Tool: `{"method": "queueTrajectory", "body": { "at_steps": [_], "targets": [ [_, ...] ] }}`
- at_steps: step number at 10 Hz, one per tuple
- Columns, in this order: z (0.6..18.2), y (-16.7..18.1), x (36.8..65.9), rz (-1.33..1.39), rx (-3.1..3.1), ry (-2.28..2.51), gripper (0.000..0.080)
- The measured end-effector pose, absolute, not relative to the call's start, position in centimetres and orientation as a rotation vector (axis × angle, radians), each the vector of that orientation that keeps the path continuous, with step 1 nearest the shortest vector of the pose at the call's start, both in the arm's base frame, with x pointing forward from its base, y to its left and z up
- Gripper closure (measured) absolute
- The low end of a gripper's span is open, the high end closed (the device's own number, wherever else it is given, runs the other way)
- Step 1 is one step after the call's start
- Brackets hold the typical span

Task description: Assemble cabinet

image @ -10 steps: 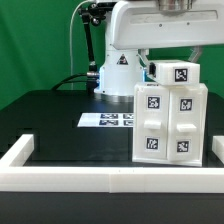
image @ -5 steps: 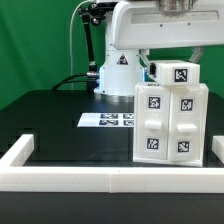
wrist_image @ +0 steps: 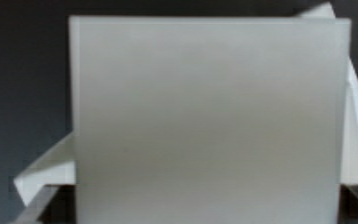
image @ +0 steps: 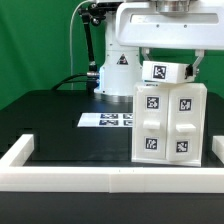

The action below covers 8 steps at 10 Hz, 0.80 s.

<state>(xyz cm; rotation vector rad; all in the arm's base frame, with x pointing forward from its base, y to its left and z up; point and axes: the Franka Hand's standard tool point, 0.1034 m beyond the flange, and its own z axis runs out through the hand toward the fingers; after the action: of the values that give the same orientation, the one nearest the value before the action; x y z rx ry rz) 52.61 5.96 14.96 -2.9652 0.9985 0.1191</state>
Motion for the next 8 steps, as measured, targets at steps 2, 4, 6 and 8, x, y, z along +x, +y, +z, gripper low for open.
{"method": "queueTrajectory", "body": {
  "at_steps": [2, 4, 6, 8],
  "targets": [
    [15.02, 6.12, 52.72, 0.119, -2.818, 1.381, 0.0236],
    [15.06, 6.34, 52.76, 0.123, -2.707, 1.585, 0.0236],
    [15.12, 6.5, 52.82, 0.123, -2.617, 1.731, 0.0236],
    [15.16, 6.73, 52.87, 0.122, -2.494, 1.909, 0.0236]
  ]
}}
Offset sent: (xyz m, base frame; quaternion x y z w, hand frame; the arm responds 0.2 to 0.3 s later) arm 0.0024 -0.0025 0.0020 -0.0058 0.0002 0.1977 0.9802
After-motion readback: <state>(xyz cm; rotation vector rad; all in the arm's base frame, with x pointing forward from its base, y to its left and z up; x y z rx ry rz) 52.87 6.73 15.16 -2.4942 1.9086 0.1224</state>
